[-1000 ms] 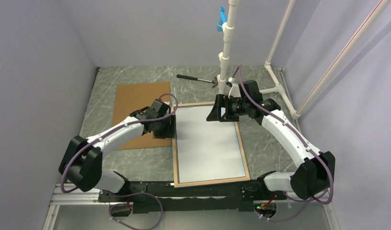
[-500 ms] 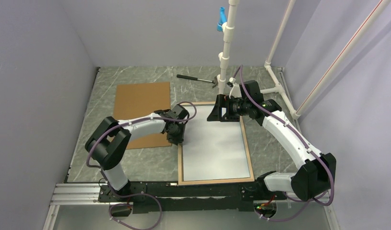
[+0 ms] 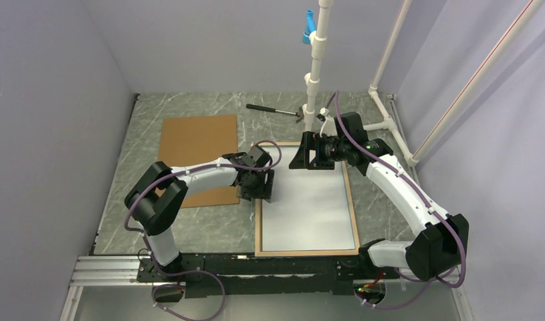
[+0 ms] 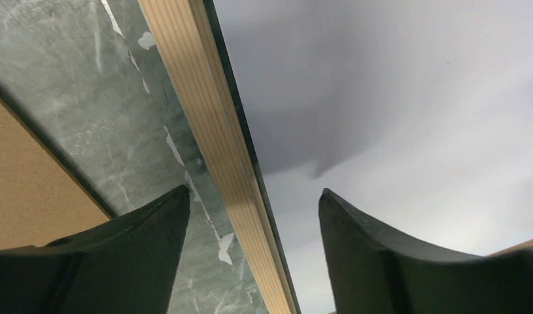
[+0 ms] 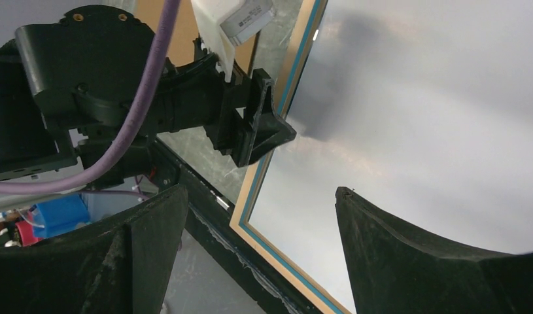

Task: Put the photo into the frame
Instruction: Turn over the photo from the photo frame.

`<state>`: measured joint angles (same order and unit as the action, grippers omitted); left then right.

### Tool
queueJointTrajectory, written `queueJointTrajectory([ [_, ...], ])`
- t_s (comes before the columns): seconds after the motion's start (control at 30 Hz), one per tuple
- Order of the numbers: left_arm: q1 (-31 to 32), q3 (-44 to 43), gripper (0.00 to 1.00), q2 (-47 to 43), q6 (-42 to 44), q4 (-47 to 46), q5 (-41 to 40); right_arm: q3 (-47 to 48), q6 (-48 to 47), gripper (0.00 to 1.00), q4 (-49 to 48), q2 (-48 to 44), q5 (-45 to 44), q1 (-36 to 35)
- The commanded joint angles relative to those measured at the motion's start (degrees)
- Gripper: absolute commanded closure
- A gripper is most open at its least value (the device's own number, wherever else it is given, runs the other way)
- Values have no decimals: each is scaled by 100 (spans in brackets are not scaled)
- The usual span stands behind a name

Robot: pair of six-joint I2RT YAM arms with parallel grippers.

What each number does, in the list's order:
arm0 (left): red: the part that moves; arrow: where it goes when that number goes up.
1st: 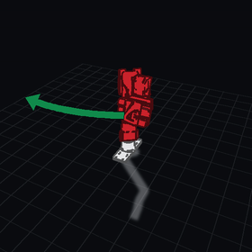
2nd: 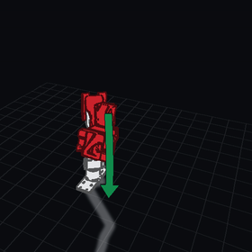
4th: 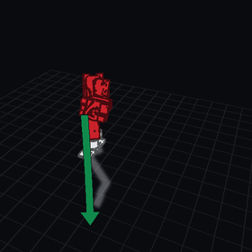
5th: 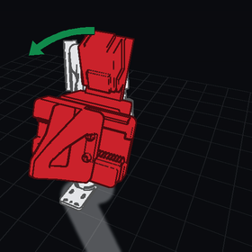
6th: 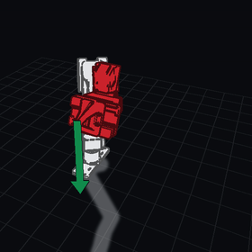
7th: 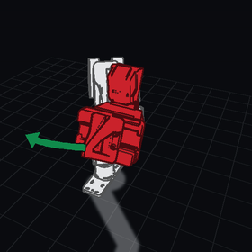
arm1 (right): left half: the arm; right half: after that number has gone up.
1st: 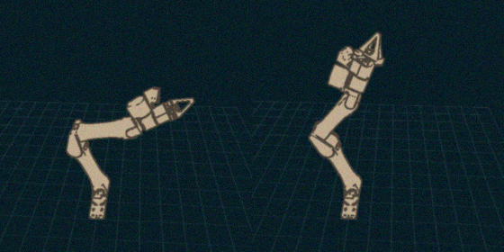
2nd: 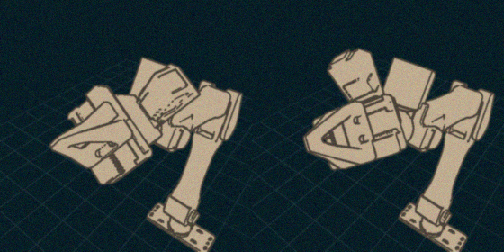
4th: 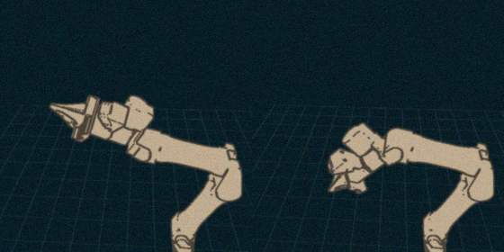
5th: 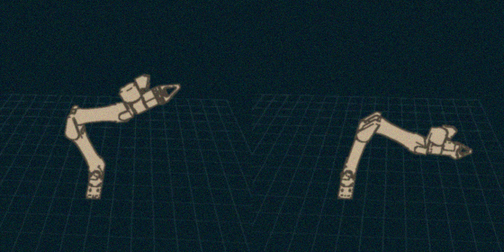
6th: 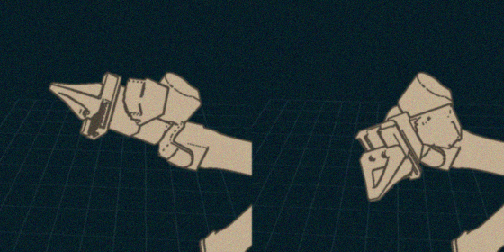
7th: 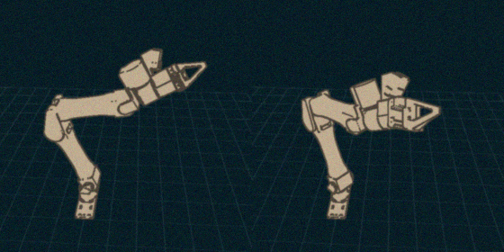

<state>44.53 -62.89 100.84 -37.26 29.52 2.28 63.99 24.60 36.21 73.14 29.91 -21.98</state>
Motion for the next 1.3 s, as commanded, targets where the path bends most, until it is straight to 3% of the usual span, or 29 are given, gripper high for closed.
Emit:
queueJointTrajectory([
  [0.0,-48,98,19,-494,-53,-120,15,-37,-55,15,-212,-115,13,30],
  [0.17,-472,806,7,-1208,113,-965,655,-176,19,10,-527,69,243,15],
  [0.4,-1816,2075,4,-2411,265,-1973,1846,-241,263,8,-1077,642,484,-165],
  [0.57,-3133,2627,2,-3231,465,-1910,2321,19,390,8,-1309,1219,249,-635],
  [0.77,-5039,2797,1,-3826,932,-1124,2555,538,570,7,-1477,2077,-90,-1387],
  [0.93,-5934,2587,0,-4074,999,-287,1691,1034,772,7,-1619,2699,-248,-1857],
  [1.1,-6001,2190,1,-4012,929,498,-111,1568,930,7,-1571,3374,-408,-2133],
  [1.27,-5994,2165,1,-3898,826,526,-1541,1908,1112,6,-1633,3880,-523,-2283],
])
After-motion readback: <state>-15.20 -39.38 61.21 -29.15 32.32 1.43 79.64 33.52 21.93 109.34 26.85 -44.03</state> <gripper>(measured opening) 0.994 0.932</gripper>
